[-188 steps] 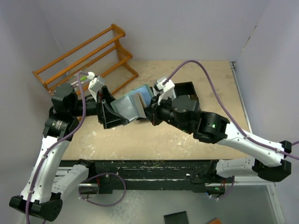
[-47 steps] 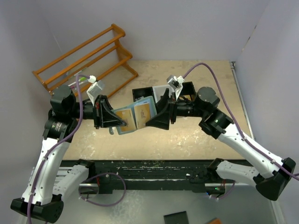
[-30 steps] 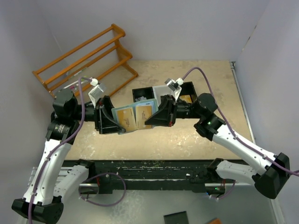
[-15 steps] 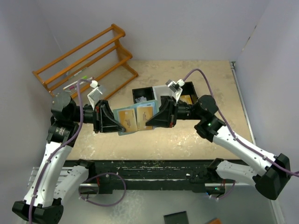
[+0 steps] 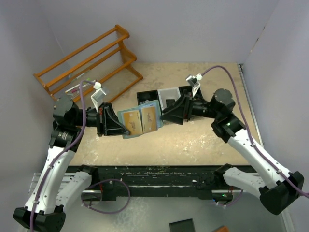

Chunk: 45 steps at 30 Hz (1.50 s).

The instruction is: Take the credit cards out of the card holder

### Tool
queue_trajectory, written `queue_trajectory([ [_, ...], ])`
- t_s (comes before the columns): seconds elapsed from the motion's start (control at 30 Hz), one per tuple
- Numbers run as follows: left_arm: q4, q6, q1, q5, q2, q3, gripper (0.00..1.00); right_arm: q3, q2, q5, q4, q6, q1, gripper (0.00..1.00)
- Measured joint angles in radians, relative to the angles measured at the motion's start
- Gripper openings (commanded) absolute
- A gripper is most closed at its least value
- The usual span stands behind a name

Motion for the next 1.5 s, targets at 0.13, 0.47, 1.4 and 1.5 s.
queue_trajectory([
  [0.13,0.000,0.003,0.000,-0.013,0.000,-0.002,0.00,0.088,-0.032,0.019,-0.138,-0.063,-0.074,0.69],
  [0.47,-0.111,0.114,0.000,-0.060,0.024,-0.002,0.00,0.204,-0.074,0.005,-0.131,-0.056,-0.080,0.65],
  [1.4,-0.142,0.188,0.000,-0.039,0.063,0.015,0.00,0.133,0.129,0.014,0.100,0.092,0.203,0.46],
  [1.5,-0.142,0.188,0.000,-0.038,0.064,0.016,0.00,0.132,0.141,0.015,0.100,0.092,0.206,0.45],
])
